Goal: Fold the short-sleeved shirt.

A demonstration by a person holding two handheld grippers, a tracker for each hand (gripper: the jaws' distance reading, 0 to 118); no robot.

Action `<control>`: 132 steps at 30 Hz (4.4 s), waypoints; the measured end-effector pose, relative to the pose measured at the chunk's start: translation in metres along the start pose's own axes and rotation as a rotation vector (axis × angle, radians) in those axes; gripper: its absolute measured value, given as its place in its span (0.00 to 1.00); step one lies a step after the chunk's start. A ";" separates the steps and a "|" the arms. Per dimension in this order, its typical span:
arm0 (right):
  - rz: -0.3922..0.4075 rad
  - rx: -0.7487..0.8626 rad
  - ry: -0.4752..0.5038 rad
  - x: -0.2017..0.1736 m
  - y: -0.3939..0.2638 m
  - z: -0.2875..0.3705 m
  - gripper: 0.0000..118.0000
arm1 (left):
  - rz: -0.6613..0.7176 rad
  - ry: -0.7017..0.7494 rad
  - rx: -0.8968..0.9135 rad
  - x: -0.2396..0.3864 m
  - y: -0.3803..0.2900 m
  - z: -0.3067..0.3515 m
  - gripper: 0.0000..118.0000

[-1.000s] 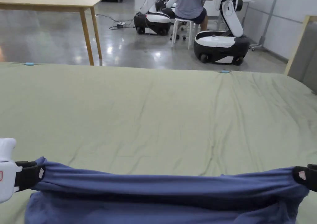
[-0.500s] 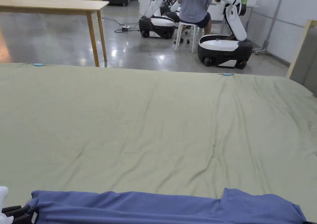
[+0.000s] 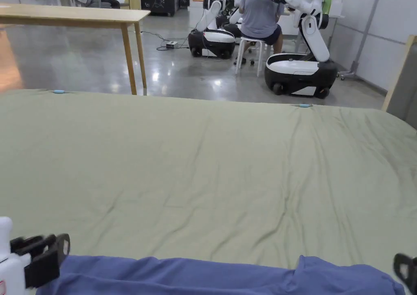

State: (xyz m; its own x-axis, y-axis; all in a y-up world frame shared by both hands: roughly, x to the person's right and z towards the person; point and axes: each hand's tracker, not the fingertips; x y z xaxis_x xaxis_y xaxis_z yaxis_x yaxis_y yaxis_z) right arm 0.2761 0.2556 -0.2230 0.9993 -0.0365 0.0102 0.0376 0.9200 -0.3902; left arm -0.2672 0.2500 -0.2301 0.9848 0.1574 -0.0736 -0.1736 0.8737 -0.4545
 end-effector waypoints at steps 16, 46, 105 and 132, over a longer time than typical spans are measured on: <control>0.137 0.271 -0.046 -0.131 -0.007 0.023 0.02 | -0.113 0.116 0.320 0.060 -0.005 0.047 0.01; 0.173 0.149 -0.016 -0.164 -0.028 0.007 0.02 | 0.530 -0.618 -0.685 -0.137 -0.047 -0.140 0.96; 0.065 0.116 -0.029 -0.094 -0.036 0.023 0.02 | 0.194 -0.495 -0.585 0.078 0.010 -0.112 0.00; 0.118 0.077 0.000 -0.119 -0.028 0.003 0.02 | 0.320 -0.427 -0.588 -0.022 0.006 -0.096 0.00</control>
State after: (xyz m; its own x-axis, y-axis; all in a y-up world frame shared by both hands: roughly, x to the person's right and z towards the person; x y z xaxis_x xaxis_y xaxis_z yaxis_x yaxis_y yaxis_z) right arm 0.1566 0.2350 -0.2105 0.9968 0.0740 -0.0312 -0.0801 0.9451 -0.3167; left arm -0.2893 0.2076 -0.3167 0.7791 0.6268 0.0126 -0.2985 0.3885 -0.8718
